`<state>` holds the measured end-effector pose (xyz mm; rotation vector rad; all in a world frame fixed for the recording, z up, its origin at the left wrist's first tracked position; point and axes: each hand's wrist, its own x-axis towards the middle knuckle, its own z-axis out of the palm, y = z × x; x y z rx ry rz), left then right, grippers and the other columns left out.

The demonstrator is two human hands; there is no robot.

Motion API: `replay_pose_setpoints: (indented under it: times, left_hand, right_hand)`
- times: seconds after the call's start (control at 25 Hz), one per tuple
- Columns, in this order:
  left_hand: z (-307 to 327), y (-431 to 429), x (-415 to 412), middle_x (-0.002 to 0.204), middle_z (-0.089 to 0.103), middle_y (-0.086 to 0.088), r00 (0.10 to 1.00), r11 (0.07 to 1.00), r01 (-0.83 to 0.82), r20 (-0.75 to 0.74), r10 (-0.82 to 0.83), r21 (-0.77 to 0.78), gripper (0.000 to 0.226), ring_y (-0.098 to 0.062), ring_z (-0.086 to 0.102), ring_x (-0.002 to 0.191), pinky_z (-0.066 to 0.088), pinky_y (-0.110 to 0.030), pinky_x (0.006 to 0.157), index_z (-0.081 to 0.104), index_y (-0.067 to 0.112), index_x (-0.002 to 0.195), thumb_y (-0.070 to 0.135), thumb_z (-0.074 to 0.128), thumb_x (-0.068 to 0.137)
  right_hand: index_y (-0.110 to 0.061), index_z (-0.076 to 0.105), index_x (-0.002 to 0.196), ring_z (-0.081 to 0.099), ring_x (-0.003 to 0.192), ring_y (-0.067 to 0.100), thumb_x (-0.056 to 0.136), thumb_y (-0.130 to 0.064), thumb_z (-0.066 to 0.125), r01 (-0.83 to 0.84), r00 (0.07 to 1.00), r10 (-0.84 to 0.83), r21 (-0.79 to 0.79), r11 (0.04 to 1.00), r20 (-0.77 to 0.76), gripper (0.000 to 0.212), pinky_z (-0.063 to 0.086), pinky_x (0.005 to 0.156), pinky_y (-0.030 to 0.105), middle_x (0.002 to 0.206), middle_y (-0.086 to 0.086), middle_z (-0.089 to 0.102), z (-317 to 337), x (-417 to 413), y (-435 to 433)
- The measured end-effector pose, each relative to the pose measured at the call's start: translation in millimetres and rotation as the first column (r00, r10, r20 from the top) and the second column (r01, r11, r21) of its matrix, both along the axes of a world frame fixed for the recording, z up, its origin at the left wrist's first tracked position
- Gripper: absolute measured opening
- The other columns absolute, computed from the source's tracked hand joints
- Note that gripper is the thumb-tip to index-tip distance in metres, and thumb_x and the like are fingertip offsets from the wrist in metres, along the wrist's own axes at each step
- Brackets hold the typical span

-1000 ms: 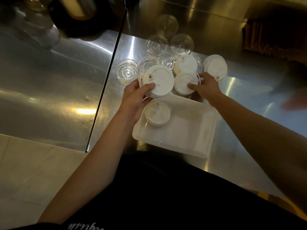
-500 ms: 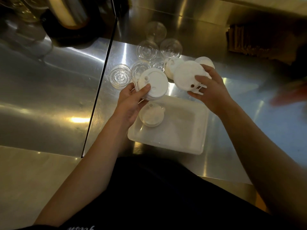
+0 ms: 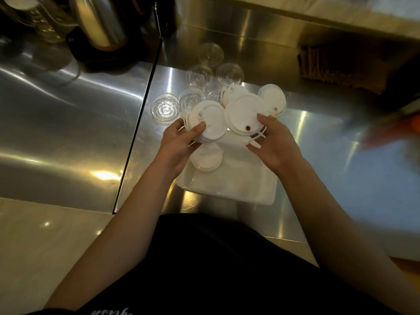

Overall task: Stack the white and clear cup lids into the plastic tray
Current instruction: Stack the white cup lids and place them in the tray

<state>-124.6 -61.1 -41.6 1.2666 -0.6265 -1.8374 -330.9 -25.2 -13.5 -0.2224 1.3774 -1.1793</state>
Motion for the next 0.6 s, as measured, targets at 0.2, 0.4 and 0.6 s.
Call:
replay_pose_setpoints:
  times: [0.2, 0.4, 0.6]
  left_hand:
    - [6, 10, 0, 0.111, 0.07, -0.007, 0.999, 1.0, 0.011, -0.044, -0.012, -0.027, 0.039, -0.019, 0.069, 0.101, 0.058, -0.03, 0.082, 0.06, 0.008, 0.124, 0.006, 0.069, 0.086]
    - [9, 19, 1, 0.109, 0.071, -0.006, 0.998, 0.999, 0.025, -0.053, -0.027, -0.044, 0.036, -0.021, 0.068, 0.101, 0.058, -0.03, 0.083, 0.061, 0.008, 0.122, 0.004, 0.068, 0.087]
    - [11, 22, 2, 0.107, 0.071, -0.006, 0.997, 0.997, 0.036, -0.069, -0.041, -0.061, 0.032, -0.021, 0.068, 0.102, 0.058, -0.031, 0.087, 0.063, 0.011, 0.117, 0.003, 0.067, 0.087]
  right_hand:
    - [-0.026, 0.054, 0.13, 0.061, 0.117, 0.029, 0.093, -0.006, 0.061, 0.026, 0.989, -0.006, -0.127, 0.992, 0.15, 0.043, 0.05, 0.101, 0.044, 0.133, 0.009, 0.056, -6, 5, 12]
    - [-0.01, 0.058, 0.123, 0.064, 0.111, 0.028, 0.096, -0.015, 0.058, 0.038, 0.976, -0.017, -0.09, 0.995, 0.215, 0.028, 0.058, 0.087, 0.037, 0.124, 0.011, 0.064, -5, 11, 20]
    - [-0.013, 0.062, 0.109, 0.064, 0.09, 0.018, 0.093, -0.036, 0.063, -0.053, 0.998, 0.054, 0.035, 0.998, -0.044, 0.028, 0.055, 0.074, 0.03, 0.104, 0.004, 0.067, -8, 23, 21]
